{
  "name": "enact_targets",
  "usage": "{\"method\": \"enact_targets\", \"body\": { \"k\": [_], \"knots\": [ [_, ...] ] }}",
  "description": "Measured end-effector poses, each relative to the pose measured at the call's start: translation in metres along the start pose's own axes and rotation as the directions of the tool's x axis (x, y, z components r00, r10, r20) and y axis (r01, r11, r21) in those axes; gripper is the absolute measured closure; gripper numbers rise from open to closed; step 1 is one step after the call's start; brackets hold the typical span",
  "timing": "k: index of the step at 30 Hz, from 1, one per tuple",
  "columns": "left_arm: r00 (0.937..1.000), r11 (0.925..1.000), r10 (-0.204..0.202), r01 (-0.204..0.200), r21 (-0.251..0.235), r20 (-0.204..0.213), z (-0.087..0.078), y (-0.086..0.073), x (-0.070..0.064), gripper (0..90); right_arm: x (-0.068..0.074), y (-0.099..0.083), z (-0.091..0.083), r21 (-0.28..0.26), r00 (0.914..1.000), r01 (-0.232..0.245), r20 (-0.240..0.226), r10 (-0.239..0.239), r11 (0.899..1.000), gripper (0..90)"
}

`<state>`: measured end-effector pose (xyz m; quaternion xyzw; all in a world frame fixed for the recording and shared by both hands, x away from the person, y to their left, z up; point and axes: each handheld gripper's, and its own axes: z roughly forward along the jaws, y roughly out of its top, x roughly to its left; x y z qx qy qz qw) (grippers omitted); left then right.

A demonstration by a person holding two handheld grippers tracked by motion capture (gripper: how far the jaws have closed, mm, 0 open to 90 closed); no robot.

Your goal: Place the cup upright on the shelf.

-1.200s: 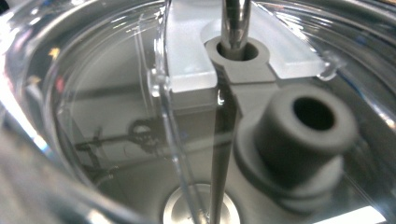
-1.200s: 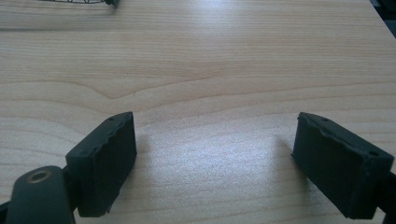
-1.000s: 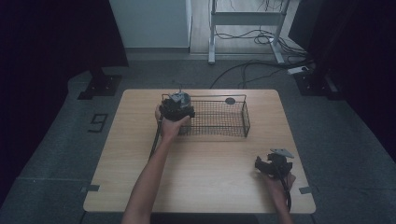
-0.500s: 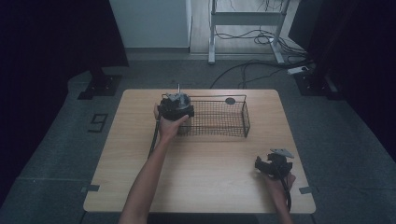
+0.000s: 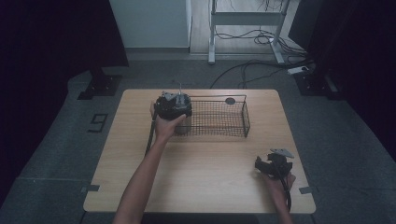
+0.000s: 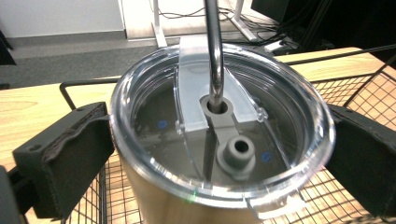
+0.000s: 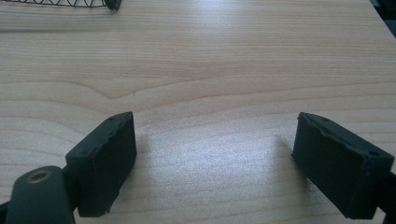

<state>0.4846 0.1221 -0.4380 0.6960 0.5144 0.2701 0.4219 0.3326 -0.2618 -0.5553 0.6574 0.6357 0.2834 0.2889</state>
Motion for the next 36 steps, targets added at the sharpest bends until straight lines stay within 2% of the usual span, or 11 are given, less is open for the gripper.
{"method": "enact_targets", "body": {
  "k": [15, 25, 32, 36],
  "knots": [
    [0.9975, 0.9998, 0.013, -0.012, -0.015, 0.070, -0.029, -0.009, 0.002, 0.0, 0.000, 0.000, 0.000, 0.000, 1.0000, 0.000, 0.000, 0.000, 1.000, 13.2],
    [0.9905, 0.9991, 0.043, -0.042, -0.010, 0.131, -0.051, -0.020, 0.000, 0.0, 0.000, 0.000, 0.000, -0.001, 1.0000, 0.001, 0.000, -0.001, 1.000, 13.1],
    [0.9862, 0.9987, 0.050, -0.049, -0.010, 0.158, -0.068, -0.034, 0.002, 0.3, 0.000, 0.000, 0.000, 0.002, 1.0000, -0.003, 0.001, 0.003, 1.000, 13.1],
    [0.9814, 0.9987, 0.050, -0.048, -0.016, 0.186, -0.080, -0.044, 0.003, 0.5, 0.000, 0.000, 0.000, 0.002, 1.0000, -0.002, 0.001, 0.002, 1.000, 13.1]
  ]
}}
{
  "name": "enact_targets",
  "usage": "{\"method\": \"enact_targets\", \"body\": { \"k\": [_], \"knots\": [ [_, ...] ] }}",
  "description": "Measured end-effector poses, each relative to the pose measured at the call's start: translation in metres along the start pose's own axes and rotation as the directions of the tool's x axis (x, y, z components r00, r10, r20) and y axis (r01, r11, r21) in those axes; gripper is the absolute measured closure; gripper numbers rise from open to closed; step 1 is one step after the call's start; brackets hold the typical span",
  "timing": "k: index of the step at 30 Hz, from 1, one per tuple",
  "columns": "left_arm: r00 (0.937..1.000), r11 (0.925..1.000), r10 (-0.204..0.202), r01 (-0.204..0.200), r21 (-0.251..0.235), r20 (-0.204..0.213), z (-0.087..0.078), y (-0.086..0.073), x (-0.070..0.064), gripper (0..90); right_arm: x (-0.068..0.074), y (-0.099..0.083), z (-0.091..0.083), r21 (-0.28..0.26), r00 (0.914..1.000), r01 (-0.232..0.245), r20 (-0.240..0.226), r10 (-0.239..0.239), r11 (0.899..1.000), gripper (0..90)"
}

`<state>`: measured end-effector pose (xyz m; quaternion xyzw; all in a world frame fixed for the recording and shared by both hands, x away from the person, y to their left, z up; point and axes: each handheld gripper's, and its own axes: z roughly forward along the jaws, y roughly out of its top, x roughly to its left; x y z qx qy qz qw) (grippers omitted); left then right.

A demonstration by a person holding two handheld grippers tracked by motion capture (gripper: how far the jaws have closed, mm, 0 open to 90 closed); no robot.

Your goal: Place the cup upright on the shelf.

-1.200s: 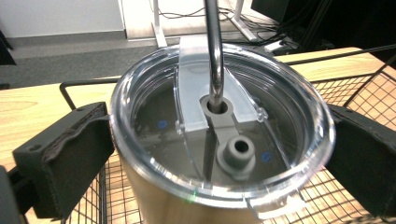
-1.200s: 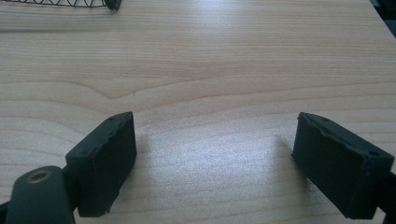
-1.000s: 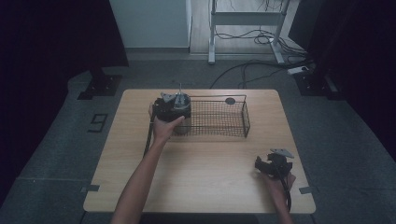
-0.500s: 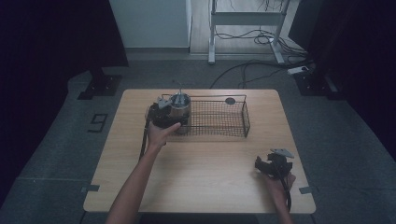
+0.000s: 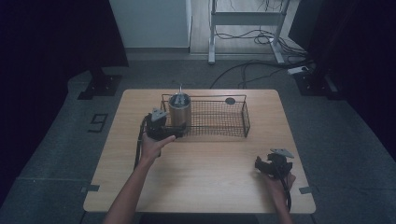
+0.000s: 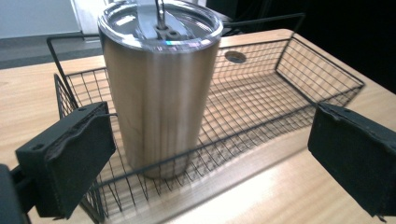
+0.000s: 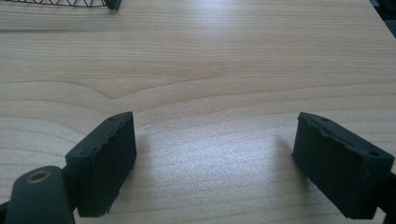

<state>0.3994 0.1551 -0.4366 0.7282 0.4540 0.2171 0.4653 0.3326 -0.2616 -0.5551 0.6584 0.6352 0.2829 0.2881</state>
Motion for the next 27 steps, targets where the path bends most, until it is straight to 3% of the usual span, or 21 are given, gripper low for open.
{"method": "enact_targets", "body": {
  "k": [11, 21, 27],
  "knots": [
    [0.9991, 0.9993, 0.032, -0.032, 0.021, 0.029, -0.031, -0.028, -0.003, 0.7, 0.000, 0.000, 0.000, 0.000, 1.0000, 0.000, 0.000, 0.000, 1.000, 13.1],
    [0.9989, 0.9971, 0.047, -0.047, 0.059, 0.002, -0.058, -0.063, 0.002, 1.0, 0.000, 0.000, 0.000, 0.000, 1.0000, 0.000, 0.000, 0.000, 1.000, 13.1],
    [0.9999, 0.9981, 0.015, -0.015, 0.060, -0.002, -0.071, -0.079, 0.009, 1.0, 0.000, 0.000, 0.000, 0.000, 1.0000, -0.001, 0.001, 0.001, 1.000, 13.1]
  ]
}}
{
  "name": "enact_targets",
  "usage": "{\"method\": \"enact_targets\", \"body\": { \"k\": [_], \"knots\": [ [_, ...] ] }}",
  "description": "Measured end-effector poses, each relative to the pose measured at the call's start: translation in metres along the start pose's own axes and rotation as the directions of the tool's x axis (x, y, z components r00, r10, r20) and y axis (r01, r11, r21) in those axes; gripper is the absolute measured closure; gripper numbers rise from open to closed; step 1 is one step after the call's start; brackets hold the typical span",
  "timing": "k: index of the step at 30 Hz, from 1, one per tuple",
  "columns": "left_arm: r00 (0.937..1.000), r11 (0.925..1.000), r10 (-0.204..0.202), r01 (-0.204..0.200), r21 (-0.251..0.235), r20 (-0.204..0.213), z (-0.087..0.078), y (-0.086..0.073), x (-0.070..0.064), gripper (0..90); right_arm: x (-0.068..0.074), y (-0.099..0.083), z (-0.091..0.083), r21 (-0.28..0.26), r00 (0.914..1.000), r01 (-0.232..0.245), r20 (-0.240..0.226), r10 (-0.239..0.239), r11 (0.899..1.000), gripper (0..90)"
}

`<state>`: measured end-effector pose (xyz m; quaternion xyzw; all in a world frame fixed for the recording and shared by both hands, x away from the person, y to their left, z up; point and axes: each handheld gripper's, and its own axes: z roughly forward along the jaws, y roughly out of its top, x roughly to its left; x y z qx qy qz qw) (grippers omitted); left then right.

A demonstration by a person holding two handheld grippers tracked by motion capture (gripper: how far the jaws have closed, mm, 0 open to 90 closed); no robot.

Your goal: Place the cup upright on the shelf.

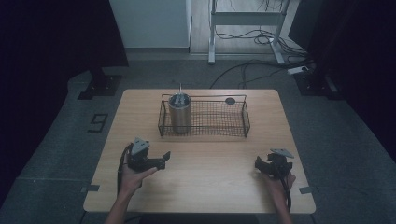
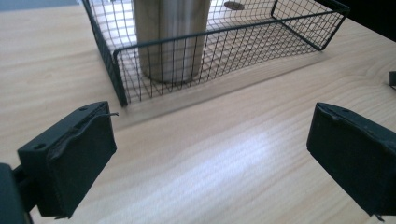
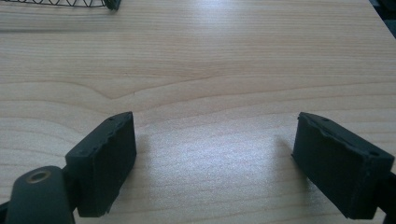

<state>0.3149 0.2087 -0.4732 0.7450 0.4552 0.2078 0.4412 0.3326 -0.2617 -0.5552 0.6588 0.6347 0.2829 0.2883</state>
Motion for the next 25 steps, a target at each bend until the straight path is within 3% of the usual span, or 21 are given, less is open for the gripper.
{"method": "enact_targets", "body": {
  "k": [4, 9, 18, 25],
  "knots": [
    [1.0000, 0.9998, -0.006, 0.006, 0.017, 0.007, -0.003, -0.011, 0.003, 1.1, 0.000, 0.000, 0.000, 0.000, 1.0000, 0.000, 0.000, 0.000, 1.000, 13.1],
    [0.9989, 0.9988, -0.043, 0.042, 0.023, 0.020, -0.006, -0.024, 0.007, 1.7, 0.000, 0.000, 0.000, 0.001, 1.0000, -0.002, 0.001, 0.002, 1.000, 13.1],
    [0.9969, 0.9965, -0.078, 0.078, 0.030, 0.011, -0.011, -0.034, 0.015, 2.2, 0.000, 0.000, 0.000, 0.002, 1.0000, -0.003, 0.001, 0.003, 1.000, 13.1],
    [0.9968, 0.9960, -0.079, 0.079, 0.043, 0.008, -0.008, -0.037, 0.014, 2.6, 0.000, 0.000, 0.000, 0.001, 1.0000, -0.002, 0.001, 0.002, 1.000, 13.1]
  ]
}}
